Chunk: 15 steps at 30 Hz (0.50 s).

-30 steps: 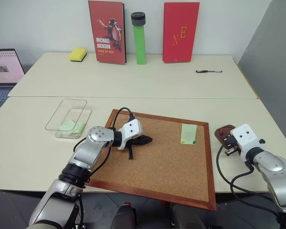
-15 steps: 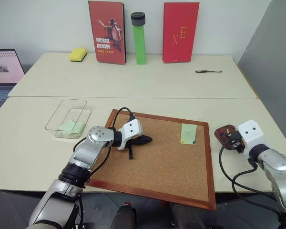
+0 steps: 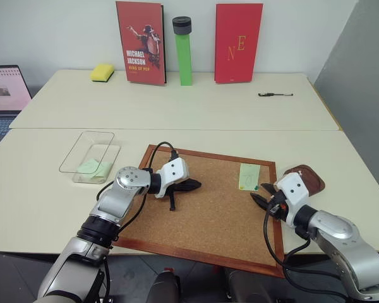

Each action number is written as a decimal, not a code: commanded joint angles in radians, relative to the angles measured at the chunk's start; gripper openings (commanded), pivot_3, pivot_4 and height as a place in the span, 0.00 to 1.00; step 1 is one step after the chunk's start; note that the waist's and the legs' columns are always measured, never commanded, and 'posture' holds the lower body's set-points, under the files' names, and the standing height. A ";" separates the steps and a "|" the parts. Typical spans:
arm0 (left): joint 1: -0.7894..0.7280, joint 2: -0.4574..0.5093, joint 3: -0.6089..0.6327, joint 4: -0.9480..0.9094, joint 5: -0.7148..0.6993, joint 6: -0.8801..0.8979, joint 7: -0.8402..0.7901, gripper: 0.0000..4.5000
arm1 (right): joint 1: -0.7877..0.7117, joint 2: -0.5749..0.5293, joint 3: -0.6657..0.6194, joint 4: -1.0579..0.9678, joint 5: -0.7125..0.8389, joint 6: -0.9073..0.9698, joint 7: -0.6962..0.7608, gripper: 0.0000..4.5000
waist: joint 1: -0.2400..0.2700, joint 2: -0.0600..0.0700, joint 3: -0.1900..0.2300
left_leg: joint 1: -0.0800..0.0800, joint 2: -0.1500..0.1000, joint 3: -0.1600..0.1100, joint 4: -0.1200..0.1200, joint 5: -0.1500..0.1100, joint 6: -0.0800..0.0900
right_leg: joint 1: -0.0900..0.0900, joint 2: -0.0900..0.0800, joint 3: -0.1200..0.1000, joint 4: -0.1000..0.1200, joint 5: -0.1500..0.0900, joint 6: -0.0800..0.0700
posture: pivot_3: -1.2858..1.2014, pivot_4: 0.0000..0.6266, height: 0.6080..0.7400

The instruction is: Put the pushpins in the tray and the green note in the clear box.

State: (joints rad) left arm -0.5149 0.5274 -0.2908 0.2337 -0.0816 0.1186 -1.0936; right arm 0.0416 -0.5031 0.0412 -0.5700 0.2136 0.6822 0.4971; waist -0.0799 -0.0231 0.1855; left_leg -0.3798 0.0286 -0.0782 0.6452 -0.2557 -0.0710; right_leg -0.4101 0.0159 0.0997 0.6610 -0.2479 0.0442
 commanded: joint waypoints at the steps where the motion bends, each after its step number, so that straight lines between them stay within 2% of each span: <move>1: 0.012 0.019 -0.018 0.037 0.046 0.012 0.004 0.00 | -0.044 0.003 0.011 0.027 -0.020 -0.034 -0.011 0.50 | 0.000 0.000 0.000 | 0.000 0.000 0.000 0.000 0.000 0.000 | 0.000 0.000 0.000 0.000 0.000 0.000 | 0.52 0.24 1.00; 14: 0.017 0.026 -0.013 0.035 0.046 0.009 0.006 0.00 | -0.046 0.001 0.000 0.054 -0.030 -0.052 -0.018 0.50 | -0.001 0.000 0.000 | 0.000 0.000 0.000 0.000 0.000 0.000 | 0.000 0.000 0.000 0.000 0.000 0.000 | 0.52 0.24 1.00; 15: 0.016 0.025 -0.013 0.037 0.046 0.008 0.006 0.00 | -0.047 0.001 0.000 0.055 -0.030 -0.052 -0.018 0.46 | -0.001 0.000 0.000 | 0.000 0.000 0.000 0.000 0.000 0.000 | 0.000 0.000 0.000 0.000 0.000 0.000 | 0.52 0.24 1.00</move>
State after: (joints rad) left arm -0.5154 0.5291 -0.2908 0.2342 -0.0811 0.1173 -1.0939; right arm 0.0006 -0.5018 0.0593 -0.5028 0.1792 0.6512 0.4795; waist -0.0805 -0.0231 0.1855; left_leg -0.3798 0.0286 -0.0784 0.6451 -0.2557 -0.0710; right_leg -0.4101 0.0159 0.0995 0.6612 -0.2479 0.0443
